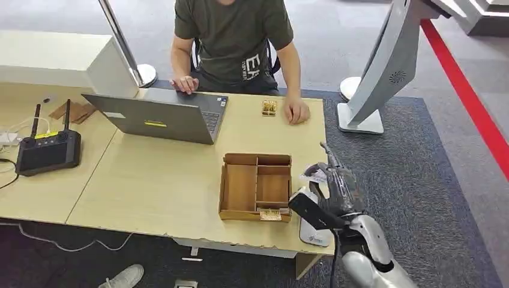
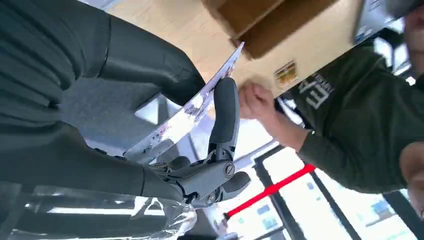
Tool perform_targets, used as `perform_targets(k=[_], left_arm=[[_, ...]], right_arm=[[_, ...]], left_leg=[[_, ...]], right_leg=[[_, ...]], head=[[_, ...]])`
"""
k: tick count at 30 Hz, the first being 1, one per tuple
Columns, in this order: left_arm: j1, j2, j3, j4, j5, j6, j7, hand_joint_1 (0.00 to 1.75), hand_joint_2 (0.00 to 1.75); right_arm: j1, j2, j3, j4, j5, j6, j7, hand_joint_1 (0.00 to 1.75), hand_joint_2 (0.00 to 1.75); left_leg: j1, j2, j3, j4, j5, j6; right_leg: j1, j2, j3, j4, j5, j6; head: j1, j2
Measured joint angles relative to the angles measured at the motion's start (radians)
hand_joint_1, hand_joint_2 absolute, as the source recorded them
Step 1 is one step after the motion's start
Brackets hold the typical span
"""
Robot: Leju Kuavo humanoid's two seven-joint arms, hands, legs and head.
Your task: Pass the card to the sensor for recognition and then transmit it.
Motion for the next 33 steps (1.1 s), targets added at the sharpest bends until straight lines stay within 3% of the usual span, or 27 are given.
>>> perform_targets(k=[2,5,9,17,21,33], left_arm=[[-0.012,0.000,-0.001,0.000,-0.002,-0.009,0.014,0.00,1.75],[-0.034,-0.002,-0.009,0.000,-0.002,-0.023,0.035,0.00,1.75],[-0.059,-0.010,-0.034,0.000,-0.002,-0.033,0.065,0.00,1.75],[-0.078,-0.018,-0.082,0.000,-0.002,-0.040,0.090,0.00,1.75],[-0.080,-0.021,-0.102,0.000,-0.002,-0.040,0.103,0.00,1.75],[-0.080,-0.021,-0.125,0.000,-0.002,-0.040,0.105,0.00,1.75]], right_arm=[[-0.055,0.037,0.005,0.015,-0.126,0.060,-0.029,1.75,1.75],[-0.146,0.110,0.018,0.094,-0.183,0.092,-0.058,1.75,1.75],[-0.251,0.205,0.030,0.228,-0.176,0.080,-0.067,1.75,1.75],[-0.345,0.314,0.037,0.416,-0.162,0.046,-0.066,1.75,1.75],[-0.370,0.356,0.037,0.492,-0.135,0.010,-0.066,1.75,1.75],[-0.381,0.421,0.025,0.588,-0.119,0.000,-0.072,1.75,1.75]], left_leg=[[0.000,0.000,0.000,0.000,0.001,-0.001],[0.001,-0.001,-0.001,0.000,0.002,-0.002],[0.002,-0.002,-0.001,0.000,0.002,-0.003],[0.002,-0.002,-0.002,0.000,0.002,-0.003],[0.002,-0.002,-0.002,0.000,0.002,-0.003],[0.002,-0.001,-0.002,0.000,0.002,-0.003]], right_leg=[[0.000,0.000,0.000,0.001,0.000,0.000],[0.000,0.000,-0.001,0.002,0.001,-0.001],[0.000,0.000,-0.002,0.003,0.001,-0.002],[0.000,0.000,-0.003,0.002,0.001,-0.003],[0.000,0.000,-0.004,0.002,0.001,-0.003],[0.000,0.000,-0.004,0.002,0.001,-0.003]], head=[[0.000,0.000],[0.000,0.000],[0.000,0.000],[0.000,0.000],[0.000,0.000],[0.000,0.000]])
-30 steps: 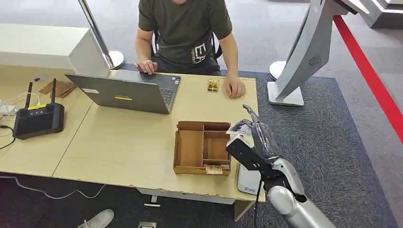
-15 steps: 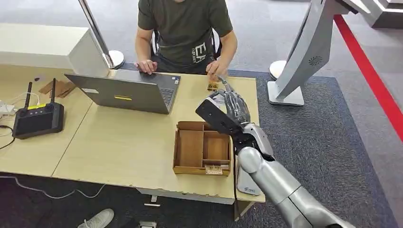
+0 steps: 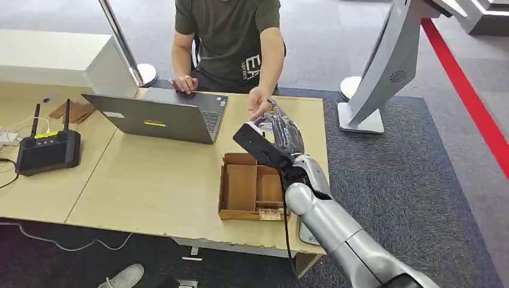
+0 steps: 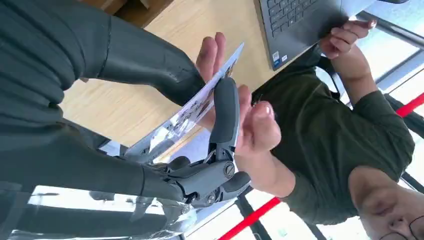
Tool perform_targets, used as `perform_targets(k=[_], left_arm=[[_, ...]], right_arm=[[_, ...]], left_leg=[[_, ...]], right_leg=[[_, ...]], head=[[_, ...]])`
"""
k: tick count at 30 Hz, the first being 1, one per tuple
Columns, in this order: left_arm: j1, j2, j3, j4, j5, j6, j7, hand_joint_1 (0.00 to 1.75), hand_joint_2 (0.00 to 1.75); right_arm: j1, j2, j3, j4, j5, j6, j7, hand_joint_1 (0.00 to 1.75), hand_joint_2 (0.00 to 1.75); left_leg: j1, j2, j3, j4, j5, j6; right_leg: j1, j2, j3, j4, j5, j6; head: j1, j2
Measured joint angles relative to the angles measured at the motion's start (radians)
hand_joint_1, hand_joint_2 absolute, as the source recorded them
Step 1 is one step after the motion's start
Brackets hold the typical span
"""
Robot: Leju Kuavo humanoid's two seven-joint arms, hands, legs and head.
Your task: Pass the card to the sensor for recognition and then transmit it.
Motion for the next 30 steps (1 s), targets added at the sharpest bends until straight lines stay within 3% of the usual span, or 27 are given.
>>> perform_targets(k=[13,14,22,30], left_arm=[[0.002,0.000,-0.002,0.000,0.000,0.007,0.001,0.00,1.75],[0.002,0.000,-0.002,0.000,0.000,0.007,0.001,0.00,1.75],[0.005,0.000,-0.002,0.000,0.000,0.010,-0.002,0.00,1.75],[0.032,0.002,0.000,0.000,0.009,0.028,-0.022,0.00,1.75]], right_arm=[[0.000,0.035,-0.014,0.042,0.032,-0.027,-0.011,1.73,1.75],[0.000,0.039,-0.014,0.045,0.042,-0.030,-0.011,0.02,1.75],[0.028,0.048,-0.036,0.020,0.159,-0.043,0.004,0.00,1.75],[0.154,-0.007,-0.096,-0.211,0.192,-0.011,-0.009,0.00,1.75]], left_leg=[[0.000,0.000,0.000,0.000,0.000,0.000],[0.000,0.000,0.000,0.000,0.000,0.000],[0.000,0.001,0.000,0.000,0.000,0.000],[0.000,0.001,0.000,0.000,-0.001,0.000]], right_leg=[[0.000,0.000,0.000,0.000,0.000,0.000],[0.000,0.000,0.000,0.000,0.000,0.000],[0.000,0.000,0.000,0.000,0.000,0.000],[0.000,0.000,0.000,-0.001,0.000,0.000]], head=[[0.000,0.000],[0.000,0.000],[0.000,0.000],[0.000,0.000]])
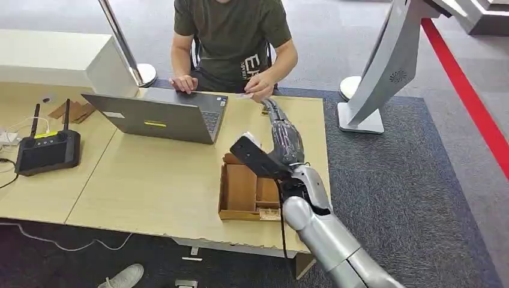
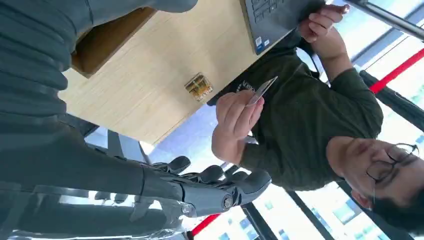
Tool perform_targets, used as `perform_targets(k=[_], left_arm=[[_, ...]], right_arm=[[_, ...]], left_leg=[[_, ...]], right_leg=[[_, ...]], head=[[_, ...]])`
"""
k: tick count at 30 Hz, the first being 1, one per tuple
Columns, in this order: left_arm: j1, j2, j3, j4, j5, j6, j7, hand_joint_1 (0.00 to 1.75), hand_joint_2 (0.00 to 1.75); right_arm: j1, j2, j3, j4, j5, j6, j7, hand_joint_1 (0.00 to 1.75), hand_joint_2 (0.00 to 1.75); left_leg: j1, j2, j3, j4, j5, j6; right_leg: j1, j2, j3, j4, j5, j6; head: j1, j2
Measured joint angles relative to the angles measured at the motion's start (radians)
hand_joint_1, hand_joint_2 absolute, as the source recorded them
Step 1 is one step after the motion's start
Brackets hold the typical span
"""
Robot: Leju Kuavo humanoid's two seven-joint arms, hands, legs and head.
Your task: Pass the card to the sensor for recognition and then transmit it.
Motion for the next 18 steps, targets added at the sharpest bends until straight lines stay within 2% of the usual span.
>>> perform_targets(k=[2,5,11,18], left_arm=[[0.010,0.002,0.001,0.000,0.003,0.003,-0.004,0.00,1.75],[0.024,0.005,0.004,0.000,0.010,0.018,-0.011,0.00,1.75],[0.043,0.010,0.020,0.000,0.015,0.019,-0.037,0.00,1.75],[0.055,0.015,0.029,0.000,0.016,0.023,-0.059,0.00,1.75]], right_arm=[[0.041,-0.026,-0.014,-0.077,0.049,0.009,0.009,0.00,1.75],[0.109,-0.078,-0.031,-0.222,0.195,0.024,0.057,0.00,1.75],[0.242,-0.178,-0.056,-0.465,0.401,0.079,0.122,0.00,1.75],[0.373,-0.283,-0.069,-0.695,0.538,0.140,0.165,0.00,1.75]], left_leg=[[0.000,0.000,0.000,0.000,0.000,0.000],[0.000,0.000,0.000,0.000,-0.001,0.000],[0.000,0.001,0.001,0.000,-0.001,0.000],[0.000,0.001,0.001,0.000,-0.002,-0.001]], right_leg=[[0.000,0.000,0.000,0.000,0.000,0.000],[0.000,0.000,0.000,-0.001,0.000,0.000],[0.000,0.000,0.000,-0.001,0.000,0.000],[0.000,0.001,0.000,-0.001,-0.001,-0.001]], head=[[0.000,0.000],[0.000,0.000],[0.000,0.000],[0.000,0.000]])
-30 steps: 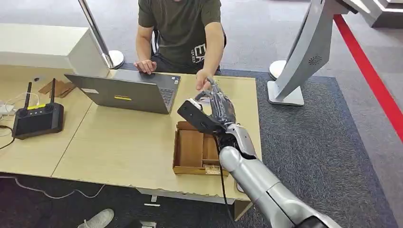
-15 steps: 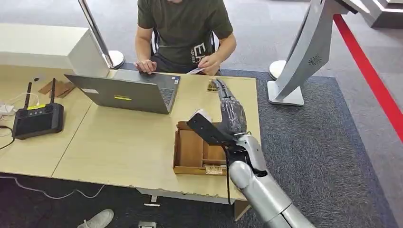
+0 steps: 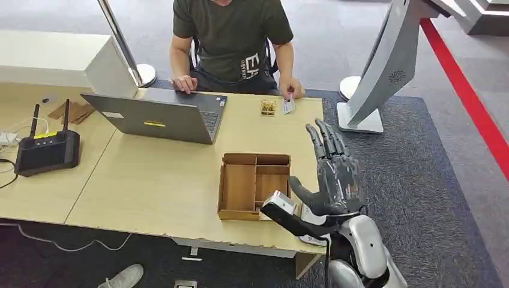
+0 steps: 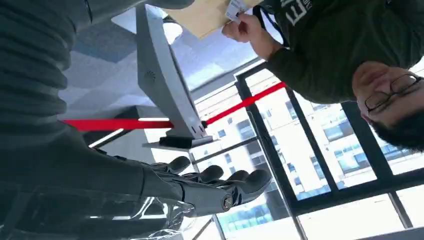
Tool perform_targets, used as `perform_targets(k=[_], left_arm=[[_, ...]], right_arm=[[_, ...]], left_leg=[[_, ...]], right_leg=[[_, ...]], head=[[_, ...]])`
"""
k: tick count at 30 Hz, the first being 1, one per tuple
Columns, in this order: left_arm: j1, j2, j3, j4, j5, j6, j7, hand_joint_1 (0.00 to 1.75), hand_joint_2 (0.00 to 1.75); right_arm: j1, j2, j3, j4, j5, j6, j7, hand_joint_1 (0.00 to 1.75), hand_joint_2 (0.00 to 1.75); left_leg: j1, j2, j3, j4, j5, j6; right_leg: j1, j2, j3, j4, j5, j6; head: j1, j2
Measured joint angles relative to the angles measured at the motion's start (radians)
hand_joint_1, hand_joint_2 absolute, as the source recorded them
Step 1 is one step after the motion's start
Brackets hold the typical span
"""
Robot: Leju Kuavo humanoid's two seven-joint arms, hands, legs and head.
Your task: Pass the card to the sensor for recognition and then transmit it.
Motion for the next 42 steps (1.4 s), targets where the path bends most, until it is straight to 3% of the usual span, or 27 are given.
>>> perform_targets(k=[8,13,20,29,36,42], left_arm=[[0.001,0.007,0.013,-0.001,-0.010,0.006,-0.027,0.00,1.75],[-0.006,0.009,0.014,-0.002,-0.016,0.007,-0.027,0.00,1.75],[-0.012,0.010,0.014,-0.002,-0.016,0.007,-0.027,0.00,1.75],[-0.020,0.009,0.015,-0.002,-0.019,0.009,-0.022,0.00,1.75],[-0.030,0.009,0.015,-0.002,-0.019,0.010,-0.010,0.00,1.75],[-0.031,0.008,0.015,-0.003,-0.019,0.010,-0.008,0.00,1.75]], right_arm=[[0.118,-0.096,0.002,-0.223,0.235,0.200,0.105,0.00,1.75],[0.167,-0.130,0.008,-0.325,0.269,0.330,0.144,0.00,1.75],[0.187,-0.154,0.016,-0.404,0.268,0.358,0.146,0.00,1.75],[0.190,-0.154,0.081,-0.395,0.174,0.471,0.140,0.00,1.75],[0.192,-0.134,0.146,-0.313,0.063,0.441,0.093,0.00,1.75],[0.183,-0.110,0.185,-0.240,0.047,0.425,0.077,0.00,1.75]], left_leg=[[0.000,0.000,0.000,0.000,0.000,0.000],[0.000,0.000,0.000,0.000,0.000,0.000],[0.000,0.000,0.000,0.000,0.000,0.000],[0.000,0.000,0.000,0.000,0.000,0.000],[0.000,0.000,-0.001,0.000,0.000,0.000],[0.000,0.000,-0.001,0.000,0.000,0.000]], right_leg=[[0.000,0.000,0.000,0.000,0.000,0.000],[0.000,0.000,0.000,0.000,0.000,0.000],[0.000,0.000,0.001,0.000,0.000,0.000],[0.000,0.000,0.001,0.000,0.000,0.000],[0.000,0.000,0.001,0.001,0.000,-0.001],[0.000,0.000,0.001,0.000,0.000,-0.001]], head=[[0.000,0.000],[0.000,0.000],[0.000,0.000],[0.000,0.000],[0.000,0.000],[0.000,0.000]])
